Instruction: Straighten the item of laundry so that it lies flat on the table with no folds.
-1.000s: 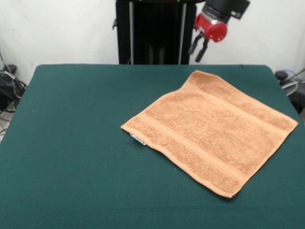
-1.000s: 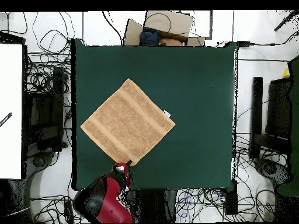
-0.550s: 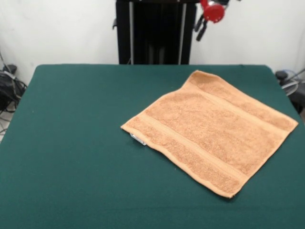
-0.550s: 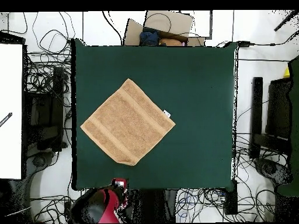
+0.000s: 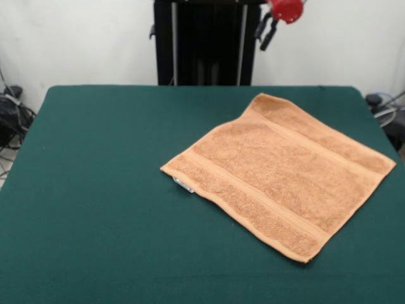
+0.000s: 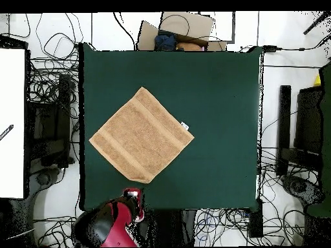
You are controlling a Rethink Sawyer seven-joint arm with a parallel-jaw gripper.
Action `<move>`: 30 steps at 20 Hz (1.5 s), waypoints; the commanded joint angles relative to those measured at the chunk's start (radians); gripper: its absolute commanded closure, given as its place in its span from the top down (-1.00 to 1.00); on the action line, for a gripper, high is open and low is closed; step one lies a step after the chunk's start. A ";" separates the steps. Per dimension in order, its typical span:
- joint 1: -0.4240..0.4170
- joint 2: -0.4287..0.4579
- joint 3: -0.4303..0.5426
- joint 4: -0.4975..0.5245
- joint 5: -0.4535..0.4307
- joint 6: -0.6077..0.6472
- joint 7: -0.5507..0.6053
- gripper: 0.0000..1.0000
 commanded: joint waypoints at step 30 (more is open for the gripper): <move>-0.095 0.294 -0.098 -0.264 -0.536 -0.644 0.094 1.00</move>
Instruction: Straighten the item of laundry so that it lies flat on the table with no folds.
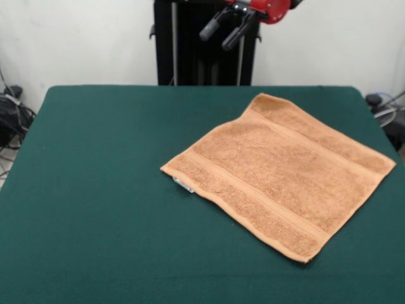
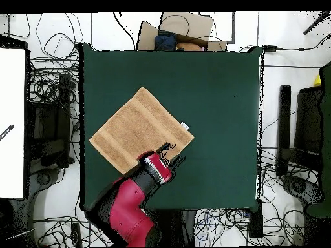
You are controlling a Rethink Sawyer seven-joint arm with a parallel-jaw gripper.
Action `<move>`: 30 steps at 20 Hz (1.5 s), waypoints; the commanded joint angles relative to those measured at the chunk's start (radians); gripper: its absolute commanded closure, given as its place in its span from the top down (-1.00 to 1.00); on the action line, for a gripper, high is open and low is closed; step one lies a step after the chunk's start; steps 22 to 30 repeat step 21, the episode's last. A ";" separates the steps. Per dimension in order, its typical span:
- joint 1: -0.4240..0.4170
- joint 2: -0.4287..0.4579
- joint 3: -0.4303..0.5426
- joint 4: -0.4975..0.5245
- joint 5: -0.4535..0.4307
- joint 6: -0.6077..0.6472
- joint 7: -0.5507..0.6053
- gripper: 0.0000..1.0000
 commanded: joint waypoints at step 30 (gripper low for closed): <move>-0.156 -0.102 0.070 0.034 -0.557 -0.331 0.115 1.00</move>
